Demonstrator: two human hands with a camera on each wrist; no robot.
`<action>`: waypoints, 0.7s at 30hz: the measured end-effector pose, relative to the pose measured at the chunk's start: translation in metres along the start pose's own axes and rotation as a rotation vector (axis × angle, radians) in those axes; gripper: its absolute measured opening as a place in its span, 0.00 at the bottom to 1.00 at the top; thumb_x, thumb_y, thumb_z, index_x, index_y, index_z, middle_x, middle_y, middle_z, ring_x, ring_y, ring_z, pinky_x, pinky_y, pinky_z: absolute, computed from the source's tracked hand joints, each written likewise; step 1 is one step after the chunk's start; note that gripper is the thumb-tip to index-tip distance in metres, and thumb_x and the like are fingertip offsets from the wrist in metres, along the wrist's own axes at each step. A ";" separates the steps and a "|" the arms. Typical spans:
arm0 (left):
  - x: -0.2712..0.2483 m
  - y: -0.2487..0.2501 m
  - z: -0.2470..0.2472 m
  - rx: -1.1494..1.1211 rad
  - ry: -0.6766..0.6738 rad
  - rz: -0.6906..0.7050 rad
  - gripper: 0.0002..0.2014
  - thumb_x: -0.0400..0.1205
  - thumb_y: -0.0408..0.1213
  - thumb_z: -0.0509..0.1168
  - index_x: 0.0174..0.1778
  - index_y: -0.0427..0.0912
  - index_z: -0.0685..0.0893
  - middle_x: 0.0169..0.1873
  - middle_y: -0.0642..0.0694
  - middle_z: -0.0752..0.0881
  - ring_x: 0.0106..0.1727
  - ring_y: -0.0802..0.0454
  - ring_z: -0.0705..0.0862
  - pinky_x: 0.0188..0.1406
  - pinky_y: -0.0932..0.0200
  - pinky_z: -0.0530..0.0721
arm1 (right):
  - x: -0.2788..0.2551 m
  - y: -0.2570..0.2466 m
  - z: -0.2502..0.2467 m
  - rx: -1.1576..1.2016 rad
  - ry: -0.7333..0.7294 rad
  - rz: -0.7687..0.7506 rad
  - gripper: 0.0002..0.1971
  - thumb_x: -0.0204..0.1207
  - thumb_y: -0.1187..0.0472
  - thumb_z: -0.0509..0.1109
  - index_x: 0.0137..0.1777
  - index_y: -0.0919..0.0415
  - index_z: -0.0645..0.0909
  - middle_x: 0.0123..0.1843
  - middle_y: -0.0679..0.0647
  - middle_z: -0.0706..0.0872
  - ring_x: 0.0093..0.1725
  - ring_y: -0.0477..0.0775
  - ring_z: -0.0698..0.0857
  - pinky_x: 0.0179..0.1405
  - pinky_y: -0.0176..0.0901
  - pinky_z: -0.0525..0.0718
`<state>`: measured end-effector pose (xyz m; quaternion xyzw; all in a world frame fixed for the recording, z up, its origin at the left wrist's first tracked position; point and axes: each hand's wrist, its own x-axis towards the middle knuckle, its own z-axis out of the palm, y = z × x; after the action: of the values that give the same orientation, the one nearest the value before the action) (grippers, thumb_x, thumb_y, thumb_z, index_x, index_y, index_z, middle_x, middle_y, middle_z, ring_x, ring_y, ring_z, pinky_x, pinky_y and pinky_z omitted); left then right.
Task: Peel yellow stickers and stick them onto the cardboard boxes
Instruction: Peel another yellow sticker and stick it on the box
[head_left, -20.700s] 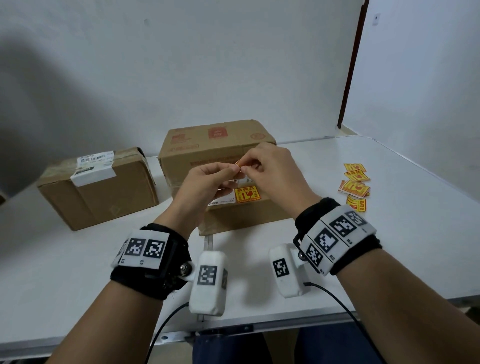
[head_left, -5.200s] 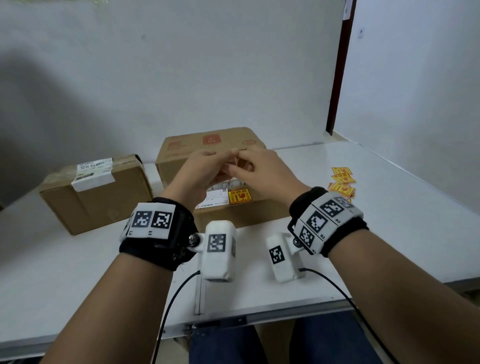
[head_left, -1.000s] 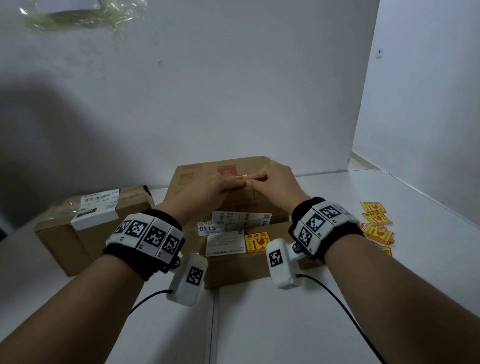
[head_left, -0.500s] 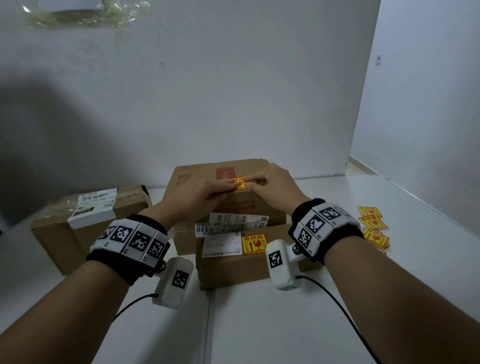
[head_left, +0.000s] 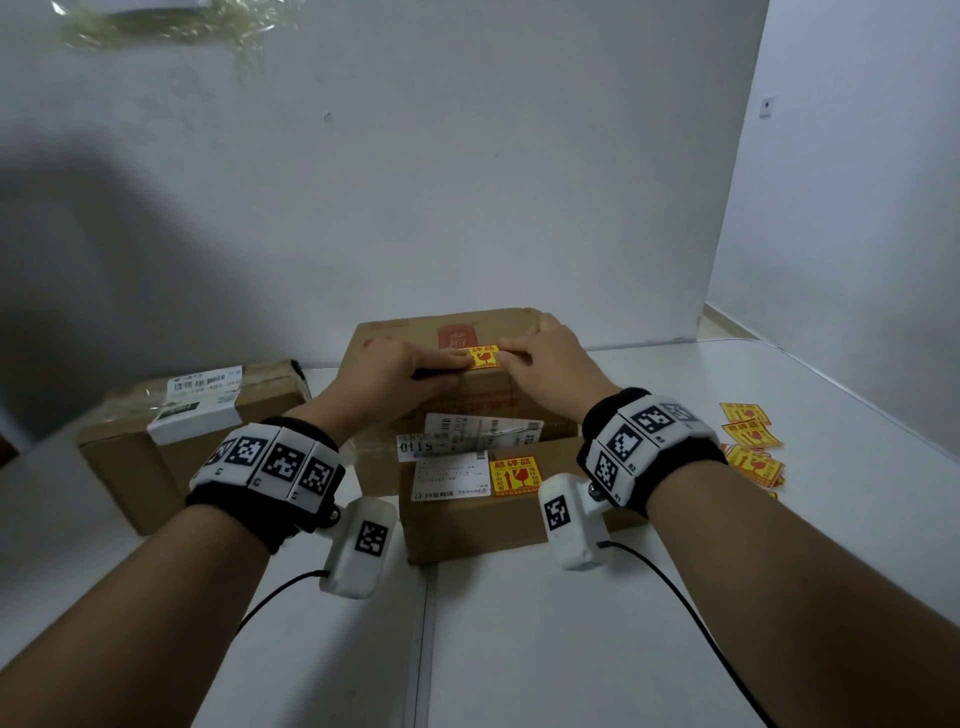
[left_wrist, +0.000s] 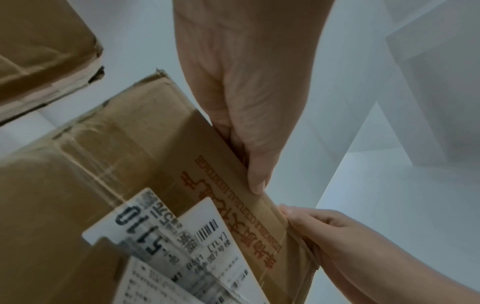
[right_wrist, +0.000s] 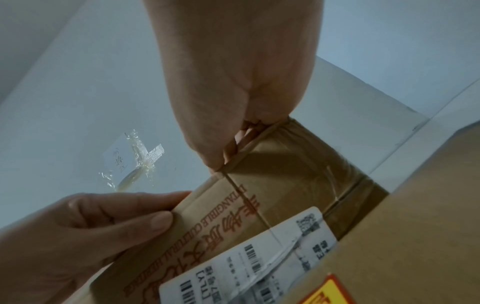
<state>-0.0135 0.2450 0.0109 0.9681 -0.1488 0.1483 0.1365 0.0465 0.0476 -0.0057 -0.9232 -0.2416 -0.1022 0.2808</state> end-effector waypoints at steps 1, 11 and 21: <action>-0.002 -0.001 -0.002 0.006 0.018 -0.015 0.18 0.83 0.45 0.66 0.69 0.57 0.81 0.66 0.54 0.85 0.53 0.58 0.84 0.47 0.71 0.80 | 0.000 0.000 0.000 0.016 0.013 0.002 0.19 0.84 0.49 0.61 0.70 0.54 0.81 0.66 0.61 0.73 0.69 0.59 0.74 0.74 0.53 0.72; -0.010 -0.004 -0.005 -0.135 0.058 -0.090 0.20 0.81 0.44 0.69 0.70 0.52 0.82 0.69 0.56 0.82 0.54 0.69 0.73 0.42 0.91 0.66 | 0.005 -0.018 0.003 -0.190 -0.033 -0.243 0.19 0.86 0.49 0.56 0.72 0.50 0.79 0.71 0.47 0.78 0.73 0.52 0.69 0.74 0.56 0.64; -0.009 -0.008 -0.001 -0.161 0.064 -0.069 0.20 0.79 0.47 0.70 0.68 0.50 0.84 0.65 0.53 0.85 0.54 0.72 0.76 0.46 0.91 0.65 | -0.005 -0.035 0.016 -0.317 -0.160 -0.201 0.27 0.87 0.44 0.49 0.83 0.55 0.61 0.85 0.51 0.61 0.84 0.53 0.58 0.78 0.59 0.54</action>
<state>-0.0193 0.2546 0.0074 0.9533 -0.1226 0.1619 0.2235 0.0251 0.0804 -0.0043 -0.9322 -0.3351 -0.0930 0.1003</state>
